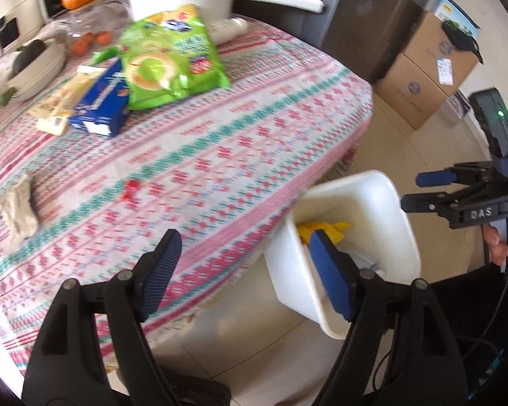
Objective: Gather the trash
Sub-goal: 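Move both tools back over the table toward the white snack packet, then grasp the white snack packet with the left gripper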
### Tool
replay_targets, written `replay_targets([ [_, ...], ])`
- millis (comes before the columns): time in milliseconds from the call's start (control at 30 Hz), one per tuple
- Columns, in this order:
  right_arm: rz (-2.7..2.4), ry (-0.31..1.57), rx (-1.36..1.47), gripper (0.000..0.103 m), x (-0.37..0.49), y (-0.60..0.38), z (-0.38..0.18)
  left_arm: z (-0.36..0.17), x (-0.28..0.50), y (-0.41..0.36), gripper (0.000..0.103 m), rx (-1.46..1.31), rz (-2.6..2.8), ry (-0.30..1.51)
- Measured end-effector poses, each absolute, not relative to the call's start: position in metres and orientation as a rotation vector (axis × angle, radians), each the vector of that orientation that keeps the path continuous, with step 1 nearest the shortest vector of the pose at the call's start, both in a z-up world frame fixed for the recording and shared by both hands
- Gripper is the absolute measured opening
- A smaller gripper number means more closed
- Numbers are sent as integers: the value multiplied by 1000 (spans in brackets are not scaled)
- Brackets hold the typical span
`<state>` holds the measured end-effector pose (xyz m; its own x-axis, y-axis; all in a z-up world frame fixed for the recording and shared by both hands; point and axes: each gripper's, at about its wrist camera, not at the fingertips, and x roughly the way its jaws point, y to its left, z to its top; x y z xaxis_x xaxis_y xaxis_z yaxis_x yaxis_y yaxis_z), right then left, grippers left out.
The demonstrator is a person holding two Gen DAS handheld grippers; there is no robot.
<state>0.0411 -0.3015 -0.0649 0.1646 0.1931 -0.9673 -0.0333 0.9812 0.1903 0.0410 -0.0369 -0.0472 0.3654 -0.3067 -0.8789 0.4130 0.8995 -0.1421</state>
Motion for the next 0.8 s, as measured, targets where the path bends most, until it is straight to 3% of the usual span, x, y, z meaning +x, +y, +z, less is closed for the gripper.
replay_targets([
  [267, 194, 1344, 114, 77, 58, -269, -50, -56, 88, 40, 84, 34, -164, 1062],
  [800, 210, 1312, 20, 78, 90, -203, -59, -114, 141, 175, 83, -198, 166, 1161],
])
